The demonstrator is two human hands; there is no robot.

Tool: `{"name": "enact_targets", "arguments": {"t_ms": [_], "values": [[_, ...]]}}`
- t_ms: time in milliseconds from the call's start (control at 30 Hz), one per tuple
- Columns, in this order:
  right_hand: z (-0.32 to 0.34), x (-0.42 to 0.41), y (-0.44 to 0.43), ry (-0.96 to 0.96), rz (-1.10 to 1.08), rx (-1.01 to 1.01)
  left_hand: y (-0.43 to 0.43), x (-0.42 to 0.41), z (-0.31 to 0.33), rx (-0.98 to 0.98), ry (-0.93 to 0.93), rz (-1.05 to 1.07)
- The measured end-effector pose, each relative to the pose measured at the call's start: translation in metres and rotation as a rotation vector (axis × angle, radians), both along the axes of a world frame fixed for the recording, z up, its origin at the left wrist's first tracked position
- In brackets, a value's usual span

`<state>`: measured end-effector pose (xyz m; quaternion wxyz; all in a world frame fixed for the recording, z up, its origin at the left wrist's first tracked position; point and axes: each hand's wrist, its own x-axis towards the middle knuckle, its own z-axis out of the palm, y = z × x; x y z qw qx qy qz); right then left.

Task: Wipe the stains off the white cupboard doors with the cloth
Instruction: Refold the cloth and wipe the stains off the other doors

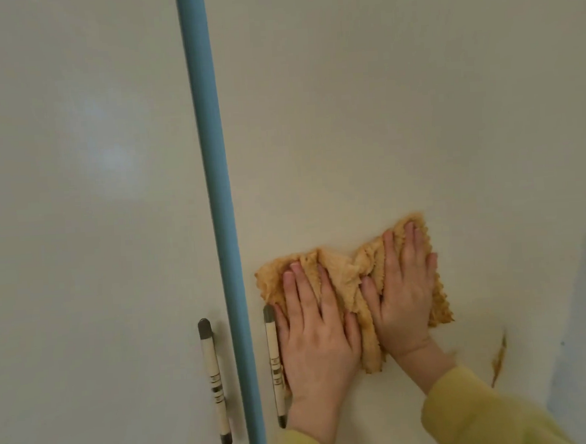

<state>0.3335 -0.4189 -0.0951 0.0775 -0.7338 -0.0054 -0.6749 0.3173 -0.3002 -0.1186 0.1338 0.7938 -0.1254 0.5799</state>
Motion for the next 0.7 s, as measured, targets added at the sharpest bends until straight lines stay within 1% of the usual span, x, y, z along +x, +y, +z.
{"name": "enact_targets", "arguments": {"t_ms": [133, 200, 300, 433, 600, 700], "values": [[-0.037, -0.004, -0.015, 0.010, -0.002, -0.229, -0.004, -0.001, -0.045, 0.077, 0.020, -0.026], [-0.054, -0.004, -0.028, -0.008, 0.004, -0.269, -0.006, 0.001, -0.059, 0.105, 0.012, 0.003], [-0.064, 0.000, -0.052, -0.045, -0.003, -0.210, -0.017, 0.004, -0.060, 0.100, -0.001, 0.077], [-0.074, 0.002, -0.088, -0.069, -0.013, -0.075, -0.042, 0.003, -0.058, 0.111, -0.010, 0.082], [-0.080, 0.003, -0.144, -0.062, -0.013, 0.000, -0.101, 0.003, -0.054, 0.103, 0.004, 0.071], [-0.081, 0.003, -0.176, -0.062, -0.002, 0.095, -0.140, 0.003, -0.052, 0.112, -0.018, 0.068]]}}
